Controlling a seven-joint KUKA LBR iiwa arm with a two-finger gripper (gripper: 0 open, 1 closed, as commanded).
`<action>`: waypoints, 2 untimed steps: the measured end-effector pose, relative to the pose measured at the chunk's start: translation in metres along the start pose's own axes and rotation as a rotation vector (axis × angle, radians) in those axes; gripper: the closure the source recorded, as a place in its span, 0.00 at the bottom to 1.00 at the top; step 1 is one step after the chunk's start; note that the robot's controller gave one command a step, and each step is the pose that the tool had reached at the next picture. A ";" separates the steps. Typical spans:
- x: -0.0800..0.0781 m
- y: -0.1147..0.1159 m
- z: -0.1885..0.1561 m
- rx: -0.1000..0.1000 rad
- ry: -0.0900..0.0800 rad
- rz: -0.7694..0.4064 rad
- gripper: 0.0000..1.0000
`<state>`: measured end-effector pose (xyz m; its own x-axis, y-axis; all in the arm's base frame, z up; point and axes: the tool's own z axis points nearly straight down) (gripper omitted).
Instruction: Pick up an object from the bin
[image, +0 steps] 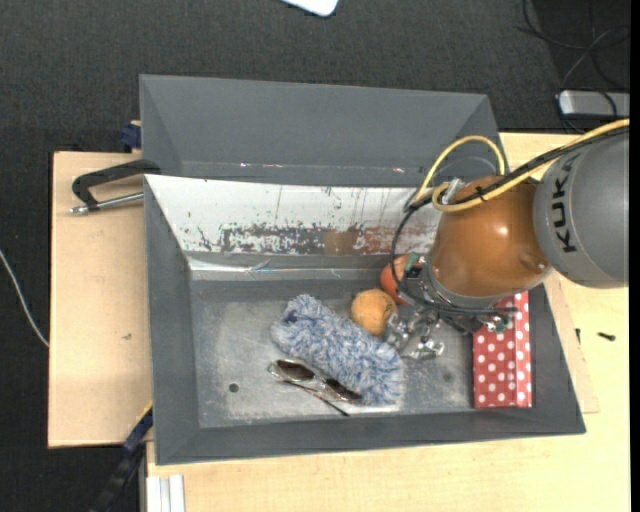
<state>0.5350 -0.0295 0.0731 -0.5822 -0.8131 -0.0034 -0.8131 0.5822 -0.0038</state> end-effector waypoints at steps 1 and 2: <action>0.001 0.001 -0.003 -0.003 0.001 0.000 1.00; 0.002 0.004 -0.023 -0.010 0.004 0.000 1.00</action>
Offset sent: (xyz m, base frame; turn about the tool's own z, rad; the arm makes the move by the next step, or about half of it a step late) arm 0.0002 0.0001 0.0097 0.0000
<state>0.5311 -0.0287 0.0961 -0.5823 -0.8130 0.0009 -0.8129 0.5823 0.0060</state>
